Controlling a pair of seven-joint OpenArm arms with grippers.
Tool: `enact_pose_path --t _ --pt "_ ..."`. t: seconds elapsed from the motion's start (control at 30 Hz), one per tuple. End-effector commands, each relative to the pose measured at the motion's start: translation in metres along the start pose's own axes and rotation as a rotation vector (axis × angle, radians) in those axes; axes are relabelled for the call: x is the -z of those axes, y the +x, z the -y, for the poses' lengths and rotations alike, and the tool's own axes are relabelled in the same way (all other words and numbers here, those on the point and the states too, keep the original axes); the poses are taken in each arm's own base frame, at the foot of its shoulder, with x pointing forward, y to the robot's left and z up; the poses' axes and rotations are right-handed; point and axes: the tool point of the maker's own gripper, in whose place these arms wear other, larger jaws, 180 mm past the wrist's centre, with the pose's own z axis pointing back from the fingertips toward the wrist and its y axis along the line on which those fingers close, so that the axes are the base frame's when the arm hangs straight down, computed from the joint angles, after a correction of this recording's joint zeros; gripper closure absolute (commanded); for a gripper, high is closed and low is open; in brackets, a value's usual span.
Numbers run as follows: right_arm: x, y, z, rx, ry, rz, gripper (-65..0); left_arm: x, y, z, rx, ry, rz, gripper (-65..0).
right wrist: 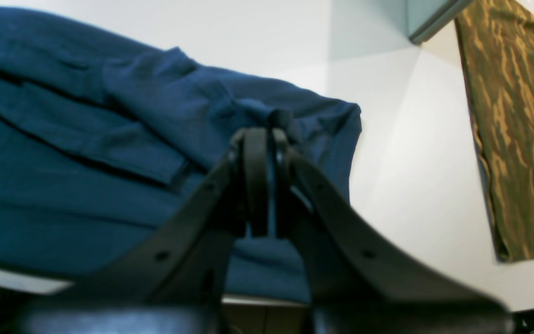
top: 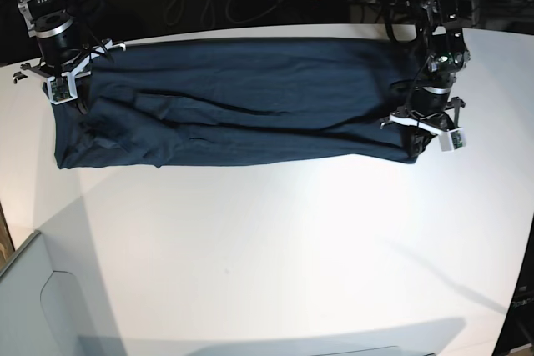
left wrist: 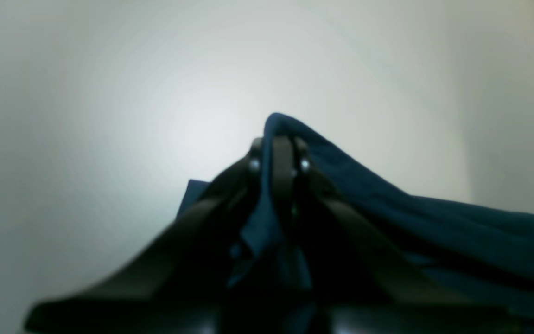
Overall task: Fold the T-shirt properly
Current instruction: 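Lift the hem and fold it over toward the collar with both grippers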
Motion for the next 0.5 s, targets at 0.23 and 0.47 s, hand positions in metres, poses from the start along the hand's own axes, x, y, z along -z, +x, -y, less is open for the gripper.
enact_pose_path --t 0.23,0.47 --pt "0.003 0.01 0.002 0.006 -0.002 0.042 -0.1 0.0 0.008 -0.001 -0.003 -0.001 0.027 0.0" --pt "0.006 0.012 -0.008 0.01 0.026 0.049 -0.1 0.0 -0.013 0.006 0.013 -0.019 -0.073 -18.8"
